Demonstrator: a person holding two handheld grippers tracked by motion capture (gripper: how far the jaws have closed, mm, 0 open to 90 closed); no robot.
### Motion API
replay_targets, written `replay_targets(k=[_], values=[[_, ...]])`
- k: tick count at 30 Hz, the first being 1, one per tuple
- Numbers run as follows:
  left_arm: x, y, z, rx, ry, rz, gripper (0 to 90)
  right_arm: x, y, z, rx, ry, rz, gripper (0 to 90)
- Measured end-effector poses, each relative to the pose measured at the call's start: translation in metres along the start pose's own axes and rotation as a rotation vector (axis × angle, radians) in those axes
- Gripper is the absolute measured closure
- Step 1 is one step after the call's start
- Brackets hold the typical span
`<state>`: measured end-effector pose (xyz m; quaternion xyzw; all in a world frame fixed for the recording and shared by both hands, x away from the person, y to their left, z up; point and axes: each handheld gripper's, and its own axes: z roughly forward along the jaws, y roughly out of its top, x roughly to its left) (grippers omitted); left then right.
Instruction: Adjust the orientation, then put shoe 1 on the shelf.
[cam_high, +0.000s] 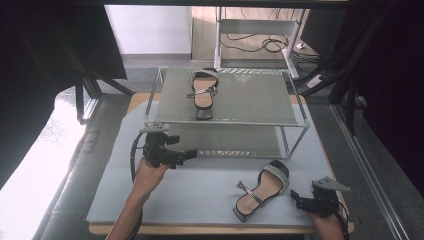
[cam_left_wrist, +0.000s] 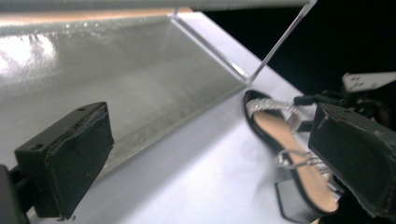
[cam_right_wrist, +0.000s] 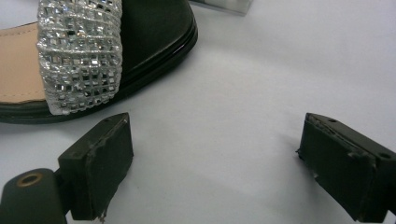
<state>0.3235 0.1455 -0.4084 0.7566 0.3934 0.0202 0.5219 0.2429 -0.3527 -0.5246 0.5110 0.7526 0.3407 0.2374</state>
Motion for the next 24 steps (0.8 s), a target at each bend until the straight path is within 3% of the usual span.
replay_targets(k=[6,13,24], values=[[0.000,-0.018,0.005,0.014,0.041,0.032,0.0,-0.001,0.000,-0.001,-0.002,0.007,-0.002,10.4],[0.001,-0.041,0.010,0.041,0.120,0.077,0.0,-0.002,0.002,-0.004,0.010,0.032,-0.001,13.1],[0.008,-0.076,0.021,0.096,0.188,0.101,0.0,0.002,0.011,-0.002,0.036,0.028,-0.011,11.4]])
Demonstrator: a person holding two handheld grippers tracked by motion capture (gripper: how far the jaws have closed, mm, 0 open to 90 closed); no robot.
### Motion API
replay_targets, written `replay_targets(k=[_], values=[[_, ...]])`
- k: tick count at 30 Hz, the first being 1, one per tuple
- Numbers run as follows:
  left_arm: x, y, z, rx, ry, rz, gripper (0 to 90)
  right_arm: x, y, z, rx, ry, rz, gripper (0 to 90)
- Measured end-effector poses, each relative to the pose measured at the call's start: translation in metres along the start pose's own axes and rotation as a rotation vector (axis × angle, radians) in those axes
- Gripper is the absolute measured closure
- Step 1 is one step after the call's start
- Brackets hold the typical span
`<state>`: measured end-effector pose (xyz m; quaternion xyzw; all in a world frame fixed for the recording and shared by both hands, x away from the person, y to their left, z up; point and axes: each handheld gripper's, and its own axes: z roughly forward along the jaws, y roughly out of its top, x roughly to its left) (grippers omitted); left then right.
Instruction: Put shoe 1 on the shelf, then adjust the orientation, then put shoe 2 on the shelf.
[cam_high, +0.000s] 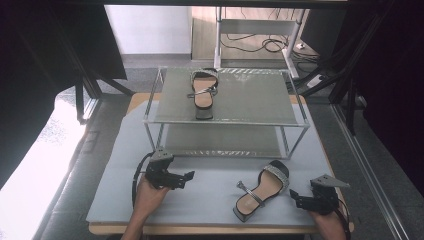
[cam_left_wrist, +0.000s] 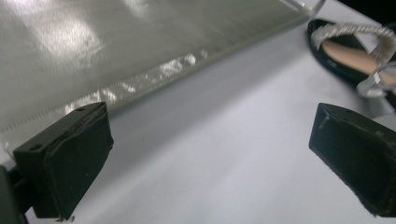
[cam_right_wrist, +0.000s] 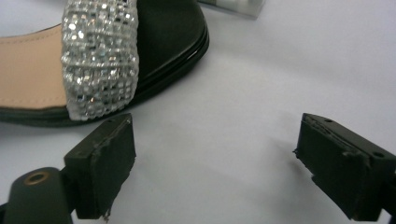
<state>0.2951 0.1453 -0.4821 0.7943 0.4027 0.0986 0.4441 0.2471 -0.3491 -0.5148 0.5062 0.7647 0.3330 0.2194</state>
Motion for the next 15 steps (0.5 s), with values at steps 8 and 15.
replay_targets(k=[8,15], values=[[-0.001,-0.019,0.006,0.032,0.039,0.020,0.0,-0.001,0.008,0.005,0.015,-0.024,-0.003,8.5],[0.000,-0.031,0.003,0.064,0.091,0.045,0.0,-0.003,0.013,0.008,0.024,-0.034,0.004,6.9]])
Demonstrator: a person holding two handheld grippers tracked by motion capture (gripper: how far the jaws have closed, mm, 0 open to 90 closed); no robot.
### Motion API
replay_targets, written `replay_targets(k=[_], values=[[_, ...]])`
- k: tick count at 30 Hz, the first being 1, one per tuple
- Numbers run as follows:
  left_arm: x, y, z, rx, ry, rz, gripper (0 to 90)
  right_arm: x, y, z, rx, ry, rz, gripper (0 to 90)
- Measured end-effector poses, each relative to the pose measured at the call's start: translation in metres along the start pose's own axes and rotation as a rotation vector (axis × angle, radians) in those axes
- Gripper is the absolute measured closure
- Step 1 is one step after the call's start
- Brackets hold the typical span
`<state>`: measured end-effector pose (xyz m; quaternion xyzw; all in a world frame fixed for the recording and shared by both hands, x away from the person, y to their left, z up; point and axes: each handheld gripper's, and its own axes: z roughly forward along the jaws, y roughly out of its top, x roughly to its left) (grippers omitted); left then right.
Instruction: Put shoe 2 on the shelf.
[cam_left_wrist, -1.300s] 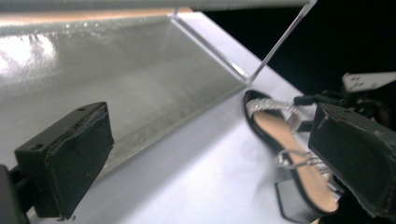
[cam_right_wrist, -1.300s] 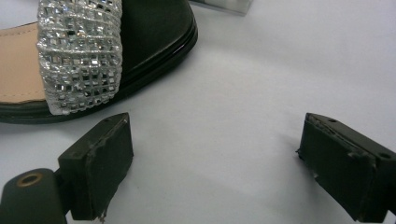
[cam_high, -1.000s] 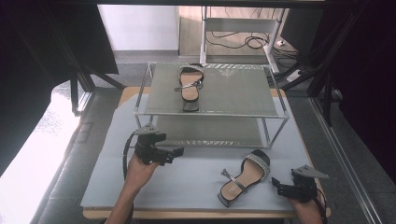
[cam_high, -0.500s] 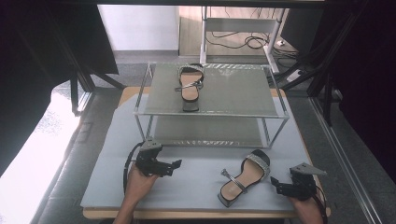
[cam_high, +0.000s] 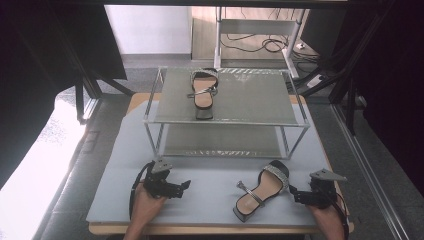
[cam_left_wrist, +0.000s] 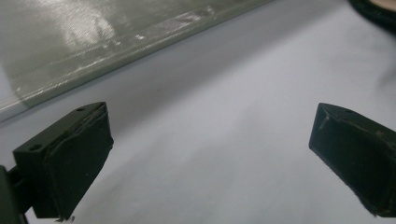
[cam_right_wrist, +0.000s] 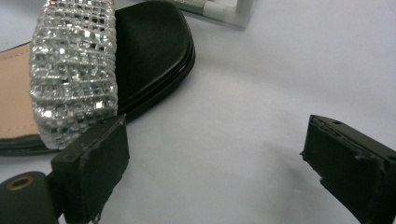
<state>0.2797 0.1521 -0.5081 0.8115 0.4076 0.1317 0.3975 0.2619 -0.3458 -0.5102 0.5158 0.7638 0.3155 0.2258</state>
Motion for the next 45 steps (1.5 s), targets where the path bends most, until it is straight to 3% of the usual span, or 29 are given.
replay_targets(k=[4,5,9,15,26,37,43,45], values=[[0.001,-0.006,0.001,0.022,0.032,0.010,0.0,0.000,0.004,0.004,0.020,-0.026,-0.001,6.8],[0.002,-0.009,0.003,0.045,0.058,0.025,0.0,0.001,0.005,0.006,0.023,-0.035,0.006,6.9],[0.002,-0.013,0.007,0.080,0.077,0.035,0.0,0.002,0.009,0.010,0.028,-0.042,0.003,7.8],[0.003,-0.011,0.013,0.132,0.077,0.034,0.0,0.006,0.014,0.018,0.020,-0.041,0.002,8.2],[0.003,-0.011,0.013,0.129,0.078,0.032,0.0,0.026,0.033,0.037,0.008,-0.031,-0.052,11.6],[0.003,-0.012,0.013,0.129,0.078,0.033,0.0,0.041,0.041,0.048,-0.003,0.027,-0.074,13.9],[0.003,-0.012,0.013,0.129,0.079,0.034,0.0,0.038,0.035,0.034,-0.006,0.061,-0.013,13.1],[0.003,-0.012,0.013,0.129,0.078,0.033,0.0,0.042,0.031,0.021,-0.014,0.128,-0.001,13.4]])
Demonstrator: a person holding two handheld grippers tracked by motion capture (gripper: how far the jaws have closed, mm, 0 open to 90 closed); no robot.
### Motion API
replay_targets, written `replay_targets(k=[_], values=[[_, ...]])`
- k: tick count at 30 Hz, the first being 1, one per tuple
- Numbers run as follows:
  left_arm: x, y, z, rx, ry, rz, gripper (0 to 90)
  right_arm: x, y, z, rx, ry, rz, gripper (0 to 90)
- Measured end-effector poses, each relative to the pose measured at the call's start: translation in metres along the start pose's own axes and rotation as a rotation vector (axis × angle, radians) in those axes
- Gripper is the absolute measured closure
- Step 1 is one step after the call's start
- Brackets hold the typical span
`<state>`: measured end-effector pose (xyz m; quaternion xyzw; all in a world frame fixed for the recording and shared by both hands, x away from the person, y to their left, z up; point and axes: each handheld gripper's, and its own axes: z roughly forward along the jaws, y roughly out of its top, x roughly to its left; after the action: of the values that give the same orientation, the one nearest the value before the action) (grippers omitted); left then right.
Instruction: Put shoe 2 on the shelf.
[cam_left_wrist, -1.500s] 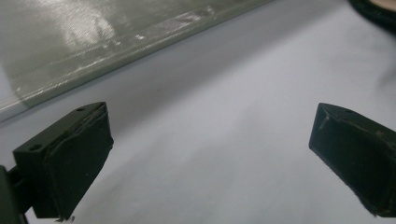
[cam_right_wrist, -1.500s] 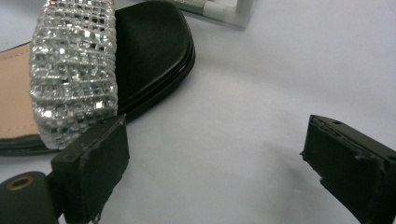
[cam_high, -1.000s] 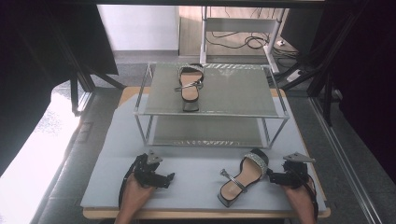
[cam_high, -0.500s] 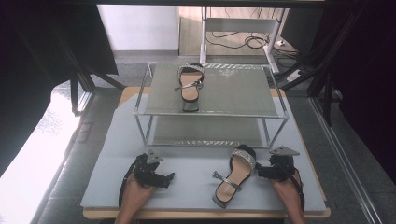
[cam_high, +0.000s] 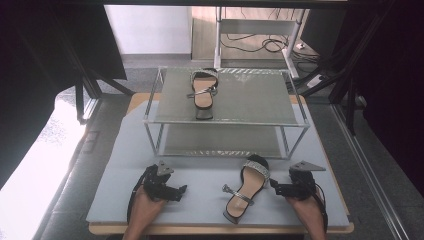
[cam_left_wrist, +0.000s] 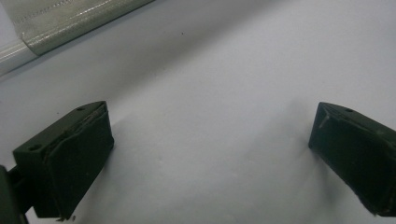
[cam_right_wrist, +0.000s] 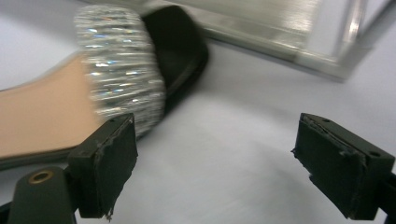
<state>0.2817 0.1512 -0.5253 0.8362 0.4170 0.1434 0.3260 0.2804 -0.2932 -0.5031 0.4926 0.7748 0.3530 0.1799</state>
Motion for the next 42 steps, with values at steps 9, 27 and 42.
replay_targets(k=[9,27,42], values=[[0.000,0.000,0.000,0.000,0.000,0.000,0.0,0.025,0.010,0.006,0.014,0.135,0.000,38.2],[0.000,0.000,0.000,0.001,-0.001,-0.001,0.0,0.043,0.027,0.032,0.037,0.293,-0.070,66.0],[0.000,0.000,0.000,0.001,-0.001,-0.001,0.0,0.081,0.052,0.070,0.021,0.384,-0.114,63.4]])
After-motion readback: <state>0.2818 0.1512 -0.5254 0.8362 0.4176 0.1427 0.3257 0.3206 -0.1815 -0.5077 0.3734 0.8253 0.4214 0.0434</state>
